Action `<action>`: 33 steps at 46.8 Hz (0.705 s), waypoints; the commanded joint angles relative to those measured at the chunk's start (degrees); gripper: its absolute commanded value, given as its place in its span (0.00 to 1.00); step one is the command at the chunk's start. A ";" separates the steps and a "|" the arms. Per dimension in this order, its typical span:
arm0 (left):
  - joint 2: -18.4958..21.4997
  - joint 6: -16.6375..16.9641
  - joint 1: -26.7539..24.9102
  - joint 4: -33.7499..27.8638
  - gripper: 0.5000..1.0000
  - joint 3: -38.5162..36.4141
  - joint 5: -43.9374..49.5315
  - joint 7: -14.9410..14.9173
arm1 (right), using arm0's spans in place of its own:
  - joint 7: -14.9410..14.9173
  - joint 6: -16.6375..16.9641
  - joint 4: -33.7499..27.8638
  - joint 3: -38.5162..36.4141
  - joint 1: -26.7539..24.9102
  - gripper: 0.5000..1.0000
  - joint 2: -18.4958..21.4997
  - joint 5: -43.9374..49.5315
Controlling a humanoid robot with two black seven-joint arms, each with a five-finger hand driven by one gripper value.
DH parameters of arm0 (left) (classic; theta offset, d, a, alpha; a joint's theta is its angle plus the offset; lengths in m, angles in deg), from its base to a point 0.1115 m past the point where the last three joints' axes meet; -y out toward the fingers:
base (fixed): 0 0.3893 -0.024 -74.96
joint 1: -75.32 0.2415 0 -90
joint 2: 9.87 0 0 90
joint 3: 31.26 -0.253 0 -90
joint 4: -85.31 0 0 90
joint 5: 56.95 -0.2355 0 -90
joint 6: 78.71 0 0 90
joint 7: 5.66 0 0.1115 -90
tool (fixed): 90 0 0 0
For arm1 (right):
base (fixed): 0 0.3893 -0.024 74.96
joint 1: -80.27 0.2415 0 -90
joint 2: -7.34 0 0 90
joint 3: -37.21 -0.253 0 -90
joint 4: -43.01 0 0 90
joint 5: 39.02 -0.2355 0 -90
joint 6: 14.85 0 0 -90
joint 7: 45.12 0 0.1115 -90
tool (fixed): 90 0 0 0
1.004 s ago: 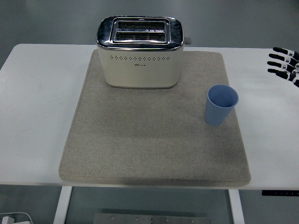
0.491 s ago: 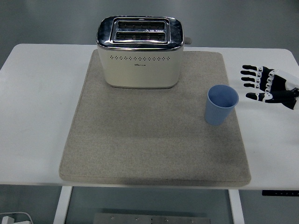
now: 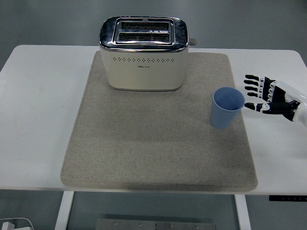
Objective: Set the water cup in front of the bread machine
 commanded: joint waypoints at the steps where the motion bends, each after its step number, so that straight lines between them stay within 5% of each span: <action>1: 0.00 0.00 0.00 0.00 1.00 0.00 0.00 0.00 | -0.02 0.27 -0.01 -0.10 -0.03 0.86 -0.35 -0.10; 33: 0.00 0.00 0.00 0.00 1.00 0.00 0.00 0.00 | -3.71 0.27 2.81 -0.01 -3.02 0.86 -1.59 -1.77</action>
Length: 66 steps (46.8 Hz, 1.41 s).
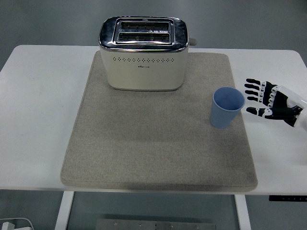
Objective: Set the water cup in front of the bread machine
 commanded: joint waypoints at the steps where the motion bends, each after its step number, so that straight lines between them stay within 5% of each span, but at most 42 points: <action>1: 0.00 0.00 0.01 0.00 1.00 0.02 0.00 0.00 | -0.65 -0.20 0.24 -0.01 -0.60 0.86 0.09 -0.28; 39: 0.00 0.00 0.01 0.00 1.00 0.02 0.00 0.00 | -1.09 -6.71 2.53 -0.53 -3.85 0.86 7.47 -0.46; 66: 0.00 0.00 0.01 0.00 1.00 0.02 0.00 0.00 | -1.09 -7.24 1.39 -0.62 -4.02 0.86 12.65 -0.46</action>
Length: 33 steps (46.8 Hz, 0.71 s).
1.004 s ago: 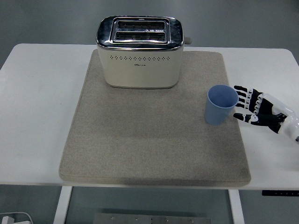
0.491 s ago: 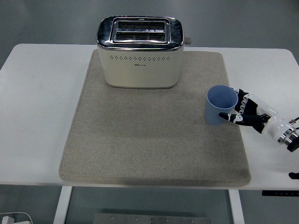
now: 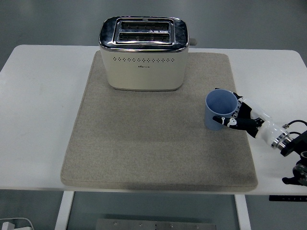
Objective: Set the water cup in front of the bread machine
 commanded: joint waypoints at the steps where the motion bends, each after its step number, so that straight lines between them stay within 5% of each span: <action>1: 0.00 0.00 0.00 0.00 1.00 0.03 0.00 0.00 | 0.00 -0.06 -0.08 0.01 -0.08 0.86 0.78 0.01; 11: 0.00 0.00 0.00 0.00 1.00 0.03 0.00 0.00 | 0.00 -1.11 -0.17 0.10 -0.08 0.81 2.27 0.01; 23: 0.00 0.00 0.00 0.00 1.00 -0.06 0.00 0.00 | 0.09 -1.11 -0.70 0.18 -0.08 0.14 2.71 0.36; 33: 0.00 0.00 0.00 0.00 1.00 0.03 0.00 0.00 | 0.53 -1.82 -0.87 -0.08 0.27 0.04 2.71 0.19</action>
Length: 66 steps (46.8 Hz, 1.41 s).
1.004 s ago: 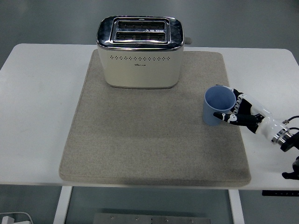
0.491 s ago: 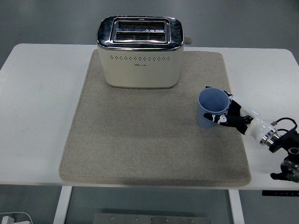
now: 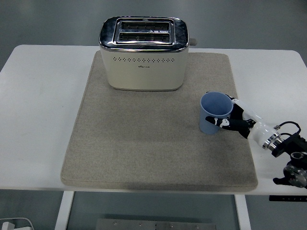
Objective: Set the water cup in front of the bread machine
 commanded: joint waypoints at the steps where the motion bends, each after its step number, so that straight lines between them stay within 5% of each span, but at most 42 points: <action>1: 0.00 0.00 0.00 0.00 1.00 0.04 0.00 0.00 | 0.13 -0.06 -0.02 -0.25 0.42 0.04 0.00 -0.19; 34: 0.00 0.00 0.00 0.00 1.00 0.04 0.00 0.00 | 0.57 -5.95 -0.72 0.10 6.39 0.07 11.95 -0.28; 66: 0.00 0.00 0.00 0.00 1.00 -0.05 0.00 0.00 | 0.57 -7.36 -13.20 2.21 10.61 0.08 26.54 -0.28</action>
